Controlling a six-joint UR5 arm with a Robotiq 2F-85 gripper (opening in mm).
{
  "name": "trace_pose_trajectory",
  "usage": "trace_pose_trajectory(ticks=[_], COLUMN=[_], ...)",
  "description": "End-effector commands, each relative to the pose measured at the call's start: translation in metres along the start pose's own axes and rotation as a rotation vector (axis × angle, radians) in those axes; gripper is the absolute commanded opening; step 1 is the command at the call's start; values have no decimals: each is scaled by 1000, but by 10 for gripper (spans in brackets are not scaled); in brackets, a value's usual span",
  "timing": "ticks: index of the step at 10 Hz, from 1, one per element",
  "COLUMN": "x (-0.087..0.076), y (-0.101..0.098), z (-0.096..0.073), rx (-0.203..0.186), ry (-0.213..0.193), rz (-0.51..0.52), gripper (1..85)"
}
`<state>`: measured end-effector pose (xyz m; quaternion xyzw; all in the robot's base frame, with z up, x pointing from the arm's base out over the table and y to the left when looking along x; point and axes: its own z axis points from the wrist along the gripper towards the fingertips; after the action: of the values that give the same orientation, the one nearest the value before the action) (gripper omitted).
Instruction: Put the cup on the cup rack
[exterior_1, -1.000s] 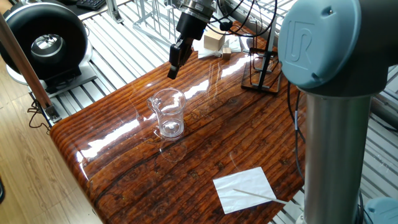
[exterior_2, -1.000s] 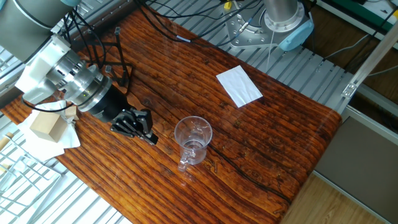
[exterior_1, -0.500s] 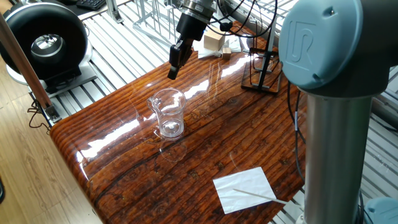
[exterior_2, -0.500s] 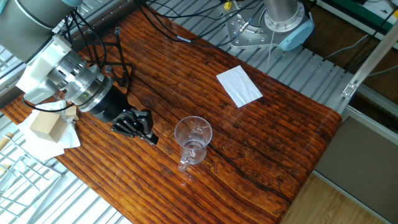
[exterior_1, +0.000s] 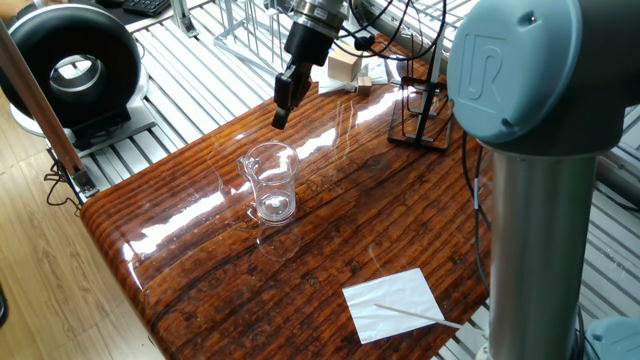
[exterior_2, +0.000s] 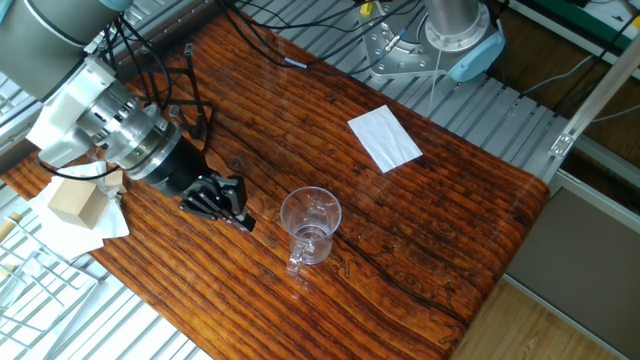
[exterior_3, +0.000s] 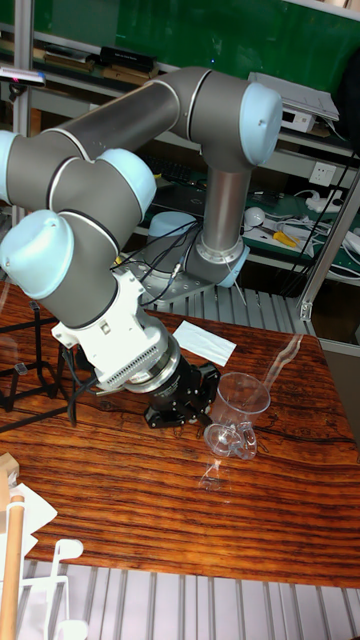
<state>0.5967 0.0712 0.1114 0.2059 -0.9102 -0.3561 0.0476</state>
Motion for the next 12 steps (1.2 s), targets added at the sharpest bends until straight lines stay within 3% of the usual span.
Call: trace_pose_trajectory(ticks=[1,2,4,5,10,12], x=[22,29,26,21,1,-11], y=[-1,1,-3,2,-10,-7], z=[-3,-3,-3,-3,6,14], rx=[4,0,16,-7,27,12], ry=[85,111,101,82,16,-19], rz=[-2,-1,14,18,28,23], gripper=[10,10,10,10,10,27])
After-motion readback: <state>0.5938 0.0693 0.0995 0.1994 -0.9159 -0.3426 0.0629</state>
